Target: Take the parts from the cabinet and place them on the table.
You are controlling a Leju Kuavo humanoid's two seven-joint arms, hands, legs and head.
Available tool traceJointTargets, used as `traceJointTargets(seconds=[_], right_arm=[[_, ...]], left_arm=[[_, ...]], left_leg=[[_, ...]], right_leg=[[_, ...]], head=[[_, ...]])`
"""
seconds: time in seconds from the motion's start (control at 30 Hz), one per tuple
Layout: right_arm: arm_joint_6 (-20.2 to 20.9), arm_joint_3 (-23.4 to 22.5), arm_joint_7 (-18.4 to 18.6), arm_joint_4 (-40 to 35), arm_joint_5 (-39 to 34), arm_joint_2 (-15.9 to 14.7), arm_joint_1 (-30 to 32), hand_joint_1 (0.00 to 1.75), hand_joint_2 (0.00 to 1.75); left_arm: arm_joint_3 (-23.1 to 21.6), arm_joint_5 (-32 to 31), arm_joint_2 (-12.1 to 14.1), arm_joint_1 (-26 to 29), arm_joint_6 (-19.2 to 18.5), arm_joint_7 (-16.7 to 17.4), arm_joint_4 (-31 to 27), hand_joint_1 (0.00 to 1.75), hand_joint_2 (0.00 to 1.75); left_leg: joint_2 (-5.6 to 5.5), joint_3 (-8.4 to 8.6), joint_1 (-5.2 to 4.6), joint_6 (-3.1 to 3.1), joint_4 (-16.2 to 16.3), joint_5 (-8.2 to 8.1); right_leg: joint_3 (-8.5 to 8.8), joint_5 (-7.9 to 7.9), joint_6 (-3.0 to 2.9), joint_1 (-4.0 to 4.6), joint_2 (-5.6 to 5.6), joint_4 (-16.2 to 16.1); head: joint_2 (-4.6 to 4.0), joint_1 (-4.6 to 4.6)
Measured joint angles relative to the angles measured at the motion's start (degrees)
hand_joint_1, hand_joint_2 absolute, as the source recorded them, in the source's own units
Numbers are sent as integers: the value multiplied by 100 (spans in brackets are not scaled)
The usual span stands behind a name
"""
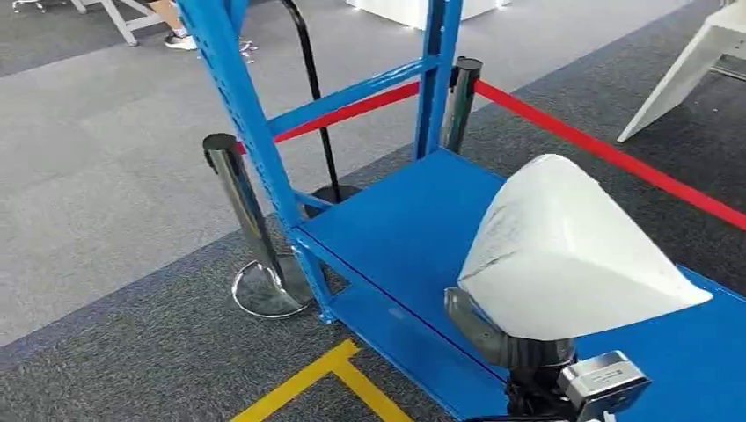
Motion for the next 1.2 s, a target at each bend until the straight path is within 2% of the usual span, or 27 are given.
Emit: traceJointTargets(seconds=[0.03, 0.13, 0.17, 0.2, 0.23, 0.3, 0.33, 0.37, 0.4, 0.43, 0.47, 0.5, 0.53, 0.63, 0.67, 0.73, 0.77, 0.83, 0.87, 0.9, 0.93, 0.97, 1.0, 1.03, 1.07, 1.17, 1.2], right_arm=[[27, 40, 4, -7, 31, 0, -14, 175, 175], [51, 162, 35, -11, 66, -2, -99, 175, 175], [51, 210, 39, -17, 79, -4, -128, 175, 175], [55, 236, 52, -17, 88, -11, -152, 175, 175], [57, 247, 55, -17, 88, -18, -159, 175, 175], [72, 274, 87, -15, 81, -37, -153, 175, 175], [94, 287, 94, -11, 74, -66, -154, 175, 175], [103, 302, 96, -11, 72, -70, -154, 175, 175], [112, 317, 98, -11, 70, -72, -158, 175, 175], [125, 337, 103, -11, 61, -81, -165, 175, 175], [129, 359, 103, -11, 50, -85, -170, 175, 175], [136, 372, 107, -9, 35, -92, -176, 175, 175], [145, 383, 120, -13, 18, -98, -166, 175, 175], [175, 420, 144, -13, -15, -105, -217, 175, 175], [197, 439, 144, -15, -15, -105, -240, 175, 175], [230, 474, 153, -15, -33, -105, -266, 175, 175], [247, 490, 155, -15, -39, -105, -264, 175, 175], [247, 510, 170, -9, -76, -107, -268, 175, 175], [254, 516, 170, -9, -81, -107, -275, 175, 175], [267, 525, 181, -9, -98, -107, -277, 175, 175], [299, 534, 190, -9, -129, -107, -289, 175, 175], [330, 547, 197, -9, -151, -107, -309, 175, 175], [350, 555, 203, -9, -177, -107, -333, 175, 175], [361, 555, 203, -9, -209, -107, -342, 175, 175], [374, 555, 214, -7, -229, -107, -354, 175, 175], [433, 560, 223, 0, -282, -107, -406, 175, 175], [437, 564, 234, 2, -303, -109, -420, 175, 175]], left_arm=[[0, -15, 2, -30, 9, -2, 2, 0, 175], [-2, -44, 20, -19, 48, 0, 9, 0, 175], [-2, -63, 24, -18, 61, 4, 9, 0, 175], [0, -70, 17, -16, 72, 7, 11, 0, 175], [-2, -83, 17, -36, 81, 11, 13, 0, 175], [-4, -92, 20, -60, 101, 11, 24, 0, 175], [-4, -92, 28, -60, 107, 15, 26, 0, 175], [-4, -94, 31, -57, 114, 15, 31, 0, 175], [-4, -101, 31, -52, 116, 17, 37, 0, 175], [-4, -103, 31, -54, 118, 17, 48, 0, 175], [-4, -105, 28, -60, 120, 17, 59, 0, 175], [-7, -105, 28, -60, 123, 17, 68, 0, 175], [-7, -109, 39, -79, 127, 17, 76, 0, 175], [-7, -112, 52, -50, 136, 17, 94, 0, 175], [-7, -112, 76, -51, 138, 17, 96, 0, 175], [-7, -118, 61, -73, 140, 13, 118, 0, 175], [-9, -120, 70, -99, 140, 13, 122, 0, 175], [-11, -129, 72, -111, 142, 11, 138, 0, 175], [-11, -131, 74, -103, 146, 11, 146, 0, 175], [-11, -133, 79, -91, 149, 11, 153, 0, 175], [-11, -138, 87, -86, 151, 11, 157, 0, 175], [-11, -140, 96, -88, 155, 11, 162, 0, 175], [-13, -147, 105, -92, 162, 11, 164, 0, 175], [-15, -153, 107, -112, 162, 11, 171, 0, 175], [-22, -153, 107, -128, 166, 11, 175, 0, 175], [-33, -155, 120, -86, 179, 11, 184, 0, 175], [-39, -155, 122, -74, 184, 11, 188, 0, 175]], left_leg=[[59, 4, -63, 35, -116, -10], [-152, -61, -71, 77, -95, -5], [-234, -14, -3, 130, -168, 37], [-290, -3, 0, 152, -183, 43], [-366, -11, 5, 186, -183, 53], [-533, -22, 0, 207, -181, 51], [-627, -20, -4, 208, -178, 50], [-708, -12, -4, 207, -176, 50], [-797, 1, -2, 206, -175, 48], [-894, 16, 1, 202, -169, 46], [-979, 31, 8, 187, -163, 36], [-1048, 18, 20, 160, -155, 24], [-1123, -30, -19, 124, -86, 13], [-1317, -112, 60, -9, -129, 85], [-1397, -126, 52, -33, -109, 78], [-853, -280, 21, -78, 265, -164], [-692, -505, 32, -106, 730, -404], [-591, -906, 55, -137, 1569, -725], [-581, -959, 66, -147, 1669, -705], [-574, -881, 73, -150, 1534, -563], [-548, -686, 76, -143, 1154, -323], [-461, -386, 73, -122, 583, -45], [-237, -121, 56, -90, 79, 122], [-91, -53, -35, -72, -37, -5], [-139, -73, -13, -8, -51, 10], [-324, -78, -29, 86, -106, 10], [-365, -40, 9, 125, -147, 36]], right_leg=[[24, -34, 50, 43, -63, 22], [71, -44, 117, 49, -280, -34], [60, -103, 170, 21, -188, -11], [14, -212, 179, 2, 214, 120], [-156, -417, 173, 4, 425, 479], [-654, -802, 181, 5, 543, 1436], [-878, -857, 184, 7, 551, 1793], [-948, -758, 182, 8, 551, 1821], [-888, -519, 176, 6, 554, 1582], [-721, -204, 173, -1, 579, 1134], [-511, 92, 161, -15, 682, 621], [-369, 230, 151, -47, 1016, 213], [-290, 165, 143, -84, 1193, 50], [-259, 158, 68, -16, 1022, 72], [-228, 178, 36, -61, 929, 22], [-169, 168, -30, -50, 742, -6], [-157, 153, -56, -32, 632, -5], [-143, 125, -77, -17, 436, -4], [-134, 116, -73, -17, 361, -4], [-117, 100, -67, -17, 284, -4], [-90, 79, -58, -17, 205, -4], [-49, 54, -39, -17, 130, -4], [-11, 25, -15, -11, 67, -5], [-31, -9, 34, 35, 12, 3], [-42, -31, 67, 42, -25, 1], [87, -57, 152, 35, -192, -58], [47, -130, 188, 8, 58, -3]], head=[[0, -22], [2, -2], [2, 2], [0, 33], [2, 44], [2, 68], [2, 63], [2, 66], [2, 63], [2, 65], [2, 68], [2, 70], [2, 57], [2, 66], [2, 61], [2, -11], [2, -2], [2, -7], [2, -9], [2, -9], [2, -9], [2, -9], [2, -7], [2, -17], [2, -11], [2, -13], [2, 11]])
